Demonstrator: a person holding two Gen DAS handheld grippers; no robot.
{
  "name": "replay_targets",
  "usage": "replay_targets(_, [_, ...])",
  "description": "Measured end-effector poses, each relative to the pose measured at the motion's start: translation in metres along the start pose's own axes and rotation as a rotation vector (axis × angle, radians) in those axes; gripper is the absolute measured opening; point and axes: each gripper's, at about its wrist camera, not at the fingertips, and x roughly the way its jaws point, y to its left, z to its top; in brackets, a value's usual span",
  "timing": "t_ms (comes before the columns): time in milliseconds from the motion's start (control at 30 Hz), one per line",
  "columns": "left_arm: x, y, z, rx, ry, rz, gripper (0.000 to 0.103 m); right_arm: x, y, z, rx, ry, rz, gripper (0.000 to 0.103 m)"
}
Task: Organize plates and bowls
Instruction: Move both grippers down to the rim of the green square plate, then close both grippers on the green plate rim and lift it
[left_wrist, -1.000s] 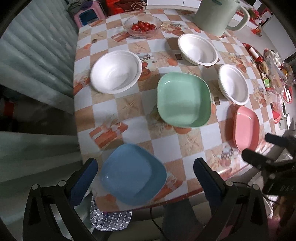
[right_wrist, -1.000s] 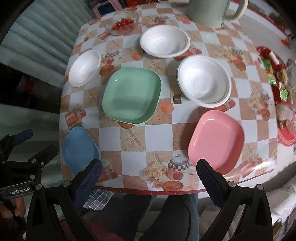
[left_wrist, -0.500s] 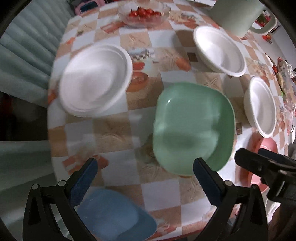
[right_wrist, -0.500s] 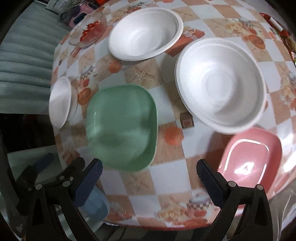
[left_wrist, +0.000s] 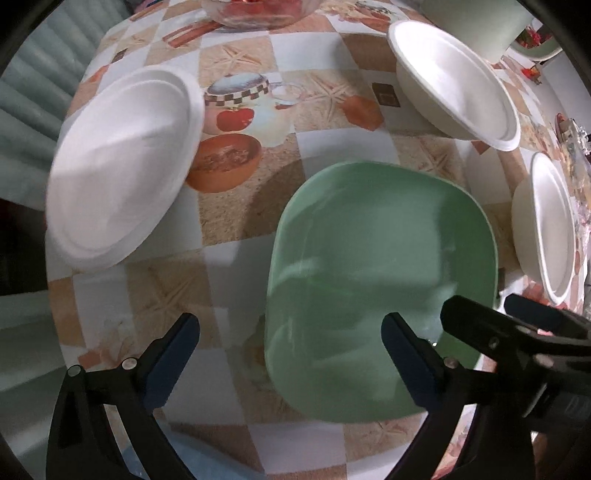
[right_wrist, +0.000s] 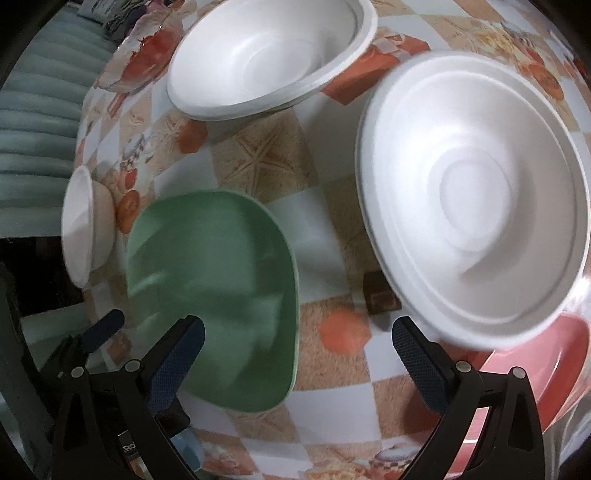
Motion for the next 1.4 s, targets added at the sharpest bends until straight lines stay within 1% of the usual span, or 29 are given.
replay_targets(67, [0.004,0.001,0.002,0.009,0.0,-0.007,0.097,0.003,0.001,0.003,-0.002,0.003,-0.009,0.102])
replay_targets(133, [0.008,0.0,0.004,0.023,-0.002,-0.008,0.096,0.003,0.004,0.006,-0.011,-0.013,-0.024,0.102])
replay_targets(167, [0.008,-0.002,0.005,0.026,-0.004,-0.026,0.096,0.003,0.008,0.007,-0.023,-0.018,-0.034,0.101])
replay_targets(200, [0.007,-0.005,0.006,0.029,-0.001,-0.034,0.096,0.002,0.012,0.007,-0.039,-0.031,-0.05,0.095])
replay_targets(233, [0.006,-0.013,0.013,0.037,-0.001,-0.035,0.095,0.001,0.015,0.007,-0.052,-0.042,-0.058,0.085])
replay_targets(267, [0.005,-0.015,0.015,0.048,-0.006,-0.037,0.094,-0.001,0.019,0.007,-0.073,-0.054,-0.072,0.078])
replay_targets(300, [0.005,-0.017,0.018,0.054,-0.008,-0.037,0.094,-0.002,0.022,0.008,-0.091,-0.061,-0.078,0.062])
replay_targets(333, [0.005,-0.02,0.019,0.058,-0.008,-0.038,0.093,-0.002,0.024,0.008,-0.101,-0.061,-0.063,0.055])
replay_targets(400, [0.003,-0.028,0.023,0.071,-0.006,-0.042,0.091,-0.002,0.025,0.007,-0.099,-0.058,-0.057,0.055])
replay_targets(467, [0.002,-0.036,0.023,0.09,-0.001,-0.045,0.091,-0.002,0.025,0.007,-0.096,-0.055,-0.031,0.054])
replay_targets(500, [0.001,-0.041,0.022,0.102,0.003,-0.05,0.091,-0.001,0.026,0.007,-0.097,-0.052,-0.021,0.053])
replay_targets(533, [0.0,-0.045,0.022,0.114,0.006,-0.069,0.091,-0.001,0.027,0.007,-0.096,-0.046,0.003,0.048])
replay_targets(567, [-0.001,-0.05,0.022,0.123,0.008,-0.091,0.091,0.0,0.026,0.004,-0.095,-0.04,0.03,0.047])
replay_targets(600, [0.001,-0.054,0.021,0.129,0.007,-0.098,0.091,0.001,0.027,0.003,-0.094,-0.036,0.049,0.047])
replay_targets(633, [0.001,-0.056,0.02,0.126,0.012,-0.092,0.091,0.001,0.028,0.002,-0.095,-0.042,0.04,0.047])
replay_targets(767, [0.0,-0.057,0.021,0.11,-0.001,-0.099,0.089,-0.003,0.022,0.002,-0.092,-0.048,0.065,0.047])
replay_targets(867, [-0.002,-0.059,0.02,0.129,-0.001,-0.089,0.086,-0.002,0.021,0.001,-0.089,-0.04,0.079,0.047])
replay_targets(967, [0.0,-0.053,0.019,0.102,0.002,-0.111,0.086,-0.005,0.021,0.001,-0.098,-0.045,0.078,0.047])
replay_targets(1000, [0.002,-0.051,0.018,0.095,0.001,-0.118,0.086,-0.009,0.014,-0.001,-0.103,-0.044,0.08,0.047])
replay_targets(1067, [-0.004,-0.047,0.015,0.085,0.004,-0.132,0.086,-0.011,0.013,-0.003,-0.106,-0.039,0.084,0.047])
replay_targets(1367, [-0.02,-0.055,-0.004,0.116,-0.015,-0.111,0.086,-0.017,0.013,-0.013,-0.11,-0.027,0.075,0.047])
replay_targets(1400, [-0.016,-0.052,-0.007,0.12,-0.016,-0.108,0.086,-0.017,0.014,-0.014,-0.11,-0.024,0.074,0.047])
